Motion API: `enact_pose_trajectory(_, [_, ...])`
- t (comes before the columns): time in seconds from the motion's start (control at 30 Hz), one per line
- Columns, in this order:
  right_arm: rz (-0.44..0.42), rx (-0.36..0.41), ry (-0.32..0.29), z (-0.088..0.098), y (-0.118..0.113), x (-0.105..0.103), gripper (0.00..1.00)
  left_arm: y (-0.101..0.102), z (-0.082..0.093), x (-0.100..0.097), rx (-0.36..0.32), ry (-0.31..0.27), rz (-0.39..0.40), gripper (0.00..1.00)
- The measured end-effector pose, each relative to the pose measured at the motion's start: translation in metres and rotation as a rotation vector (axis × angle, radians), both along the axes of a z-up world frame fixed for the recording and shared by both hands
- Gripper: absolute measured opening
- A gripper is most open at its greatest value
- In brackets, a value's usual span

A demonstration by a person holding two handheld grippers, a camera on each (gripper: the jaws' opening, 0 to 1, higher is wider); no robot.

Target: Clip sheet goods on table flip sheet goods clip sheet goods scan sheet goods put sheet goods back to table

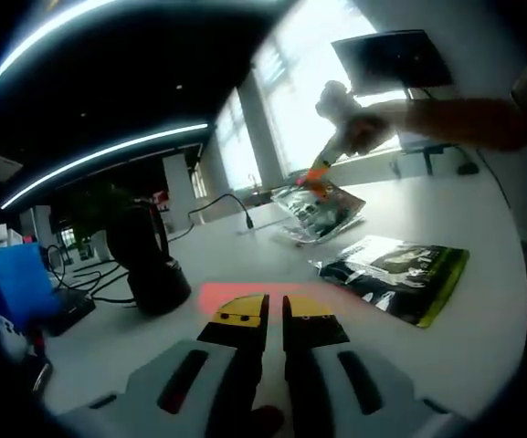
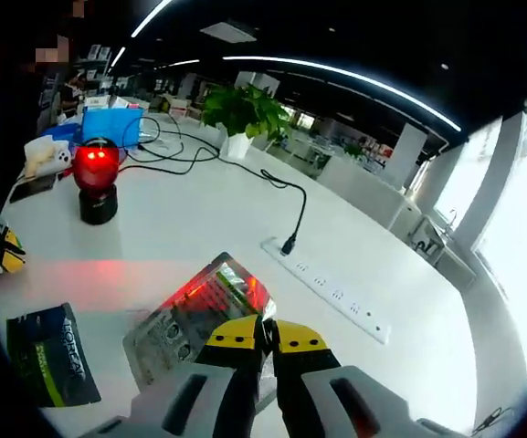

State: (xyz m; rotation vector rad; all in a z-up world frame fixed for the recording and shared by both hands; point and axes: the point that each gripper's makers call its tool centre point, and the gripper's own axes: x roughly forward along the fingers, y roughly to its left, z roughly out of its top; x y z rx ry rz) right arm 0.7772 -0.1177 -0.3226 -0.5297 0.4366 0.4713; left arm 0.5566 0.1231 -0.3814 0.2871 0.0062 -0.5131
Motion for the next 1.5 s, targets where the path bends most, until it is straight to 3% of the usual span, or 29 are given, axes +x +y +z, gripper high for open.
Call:
enact_pose_trajectory(0.47, [-0.03,-0.081,0.029,-0.044,-0.007,0.03,0.03,-0.001,0.0,-0.002,-0.001,0.001,-0.004,0.0])
enact_pose_trajectory(0.83, [-0.044,-0.096,0.045,-0.061,-0.013,0.037,0.03,-0.002,0.0,-0.002,0.0,0.002,-0.006,0.0])
enact_pose_trajectory(1.03, [-0.039,-0.154,0.045,-0.073,-0.017,0.038,0.04,-0.002,0.0,-0.002,0.002,0.002,-0.006,0.0])
enact_pose_trajectory(1.5, [0.022,-0.175,-0.023,-0.07,-0.015,0.04,0.06,-0.002,-0.001,-0.001,0.004,0.003,-0.005,0.0])
